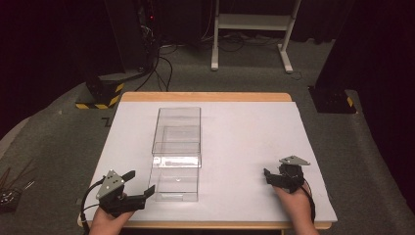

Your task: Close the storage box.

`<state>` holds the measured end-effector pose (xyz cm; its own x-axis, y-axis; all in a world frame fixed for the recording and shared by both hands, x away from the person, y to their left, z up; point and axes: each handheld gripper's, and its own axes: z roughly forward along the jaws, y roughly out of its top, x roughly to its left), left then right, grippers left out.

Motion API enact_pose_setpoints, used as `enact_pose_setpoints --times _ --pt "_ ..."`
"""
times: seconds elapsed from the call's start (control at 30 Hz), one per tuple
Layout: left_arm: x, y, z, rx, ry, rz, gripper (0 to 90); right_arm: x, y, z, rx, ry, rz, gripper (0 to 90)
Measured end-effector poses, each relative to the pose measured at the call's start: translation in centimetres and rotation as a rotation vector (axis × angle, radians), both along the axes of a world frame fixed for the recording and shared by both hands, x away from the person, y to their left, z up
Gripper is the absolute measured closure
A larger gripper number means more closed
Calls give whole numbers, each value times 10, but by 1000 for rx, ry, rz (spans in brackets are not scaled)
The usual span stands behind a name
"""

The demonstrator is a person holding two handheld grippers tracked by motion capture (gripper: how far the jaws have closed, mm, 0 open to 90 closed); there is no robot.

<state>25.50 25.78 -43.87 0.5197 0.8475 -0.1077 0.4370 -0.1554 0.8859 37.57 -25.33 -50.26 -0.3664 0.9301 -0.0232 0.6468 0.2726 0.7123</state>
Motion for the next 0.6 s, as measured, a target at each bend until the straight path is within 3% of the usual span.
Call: enact_pose_setpoints --times 0.33,0.6 --pt "-1 -5 -5 35 3 -9 88 0 0 0 0 0 0 197" --pt "2 -6 -11 21 18 -21 51 0 0 0 -1 0 0 196"
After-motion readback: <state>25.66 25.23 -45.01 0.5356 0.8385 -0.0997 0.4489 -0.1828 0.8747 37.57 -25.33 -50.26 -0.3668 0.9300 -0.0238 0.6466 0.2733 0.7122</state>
